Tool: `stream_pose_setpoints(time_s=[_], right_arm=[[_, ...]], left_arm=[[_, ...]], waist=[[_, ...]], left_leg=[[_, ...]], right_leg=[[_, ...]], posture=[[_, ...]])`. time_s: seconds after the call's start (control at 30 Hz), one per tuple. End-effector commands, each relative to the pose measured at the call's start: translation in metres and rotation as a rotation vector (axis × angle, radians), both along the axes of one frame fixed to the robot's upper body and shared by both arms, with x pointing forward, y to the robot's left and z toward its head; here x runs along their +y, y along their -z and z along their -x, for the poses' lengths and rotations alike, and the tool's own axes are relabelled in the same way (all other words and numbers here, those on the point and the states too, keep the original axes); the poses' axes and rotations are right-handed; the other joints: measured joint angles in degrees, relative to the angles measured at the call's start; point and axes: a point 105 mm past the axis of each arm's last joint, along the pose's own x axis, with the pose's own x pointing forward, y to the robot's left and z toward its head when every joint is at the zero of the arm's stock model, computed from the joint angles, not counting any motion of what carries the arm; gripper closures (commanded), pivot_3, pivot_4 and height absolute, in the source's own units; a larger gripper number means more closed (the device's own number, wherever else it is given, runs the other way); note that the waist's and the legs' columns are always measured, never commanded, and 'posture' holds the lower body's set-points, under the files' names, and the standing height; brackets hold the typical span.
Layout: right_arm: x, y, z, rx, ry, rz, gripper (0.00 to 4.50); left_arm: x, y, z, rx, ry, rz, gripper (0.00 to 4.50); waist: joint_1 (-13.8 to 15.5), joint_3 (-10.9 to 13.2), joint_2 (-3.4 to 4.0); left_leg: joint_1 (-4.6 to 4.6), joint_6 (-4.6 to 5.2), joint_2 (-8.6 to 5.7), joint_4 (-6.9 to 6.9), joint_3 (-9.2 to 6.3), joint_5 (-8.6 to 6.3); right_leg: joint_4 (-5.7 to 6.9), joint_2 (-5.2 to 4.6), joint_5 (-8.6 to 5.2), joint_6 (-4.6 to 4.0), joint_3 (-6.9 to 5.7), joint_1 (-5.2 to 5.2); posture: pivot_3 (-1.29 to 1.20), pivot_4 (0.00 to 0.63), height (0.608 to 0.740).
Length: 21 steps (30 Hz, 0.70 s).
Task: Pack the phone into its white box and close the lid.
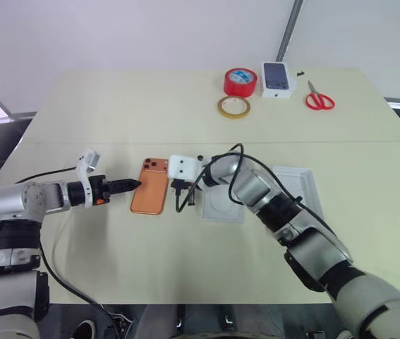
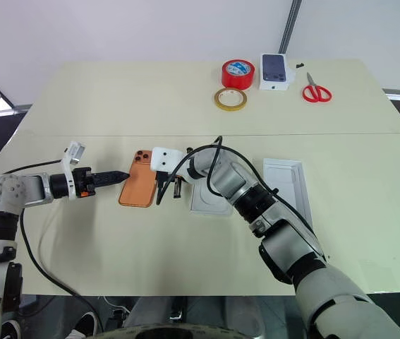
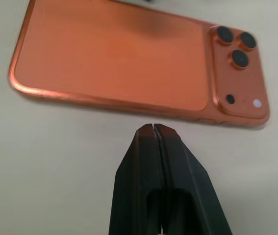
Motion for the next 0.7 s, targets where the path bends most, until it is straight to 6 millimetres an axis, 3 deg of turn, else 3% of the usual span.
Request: stream_pose_setpoints(time_s=[0.03,0.3,0.43,0.7], right_arm=[[0.008,0.001,0.003,-0.011,-0.022,-0.002,4.47],[0.02,0.004,0.003,-0.012,0.001,-0.038,4.47],[0.019,0.006,0.003,-0.012,0.002,-0.032,4.47],[0.016,0.005,0.002,-0.015,0.012,-0.038,4.47]], left_arm=[[-0.009,0.017,0.009,0.098,0.037,0.017,1.47],[-0.035,0.034,0.01,0.173,0.091,0.04,1.47],[-0.05,0.028,0.007,0.172,0.124,0.07,1.47],[-0.052,0.023,-0.002,0.142,0.13,-0.01,1.47]], waist=[[0.01,-0.02,0.0],[0.11,-0.21,0.13],[0.33,-0.35,0.31],[0.39,-0.38,0.3]], left_leg=[[0.0,-0.01,0.0,0.0,0.0,0.0],[0.16,-0.03,0.0,0.0,0.0,0.01],[0.32,-0.02,-0.04,-0.01,-0.01,0.01],[0.38,0.01,-0.11,-0.01,-0.07,-0.01]], right_leg=[[0.01,0.0,0.0,0.0,0.01,-0.01],[0.0,-0.01,0.0,0.0,0.01,0.16],[0.0,-0.05,0.0,0.0,0.01,0.33],[0.0,-0.08,0.0,0.0,0.01,0.4]], posture=[[0.0,0.15,0.74],[0.0,0.15,0.74],[0.0,0.15,0.74],[0.0,0.15,0.74]])
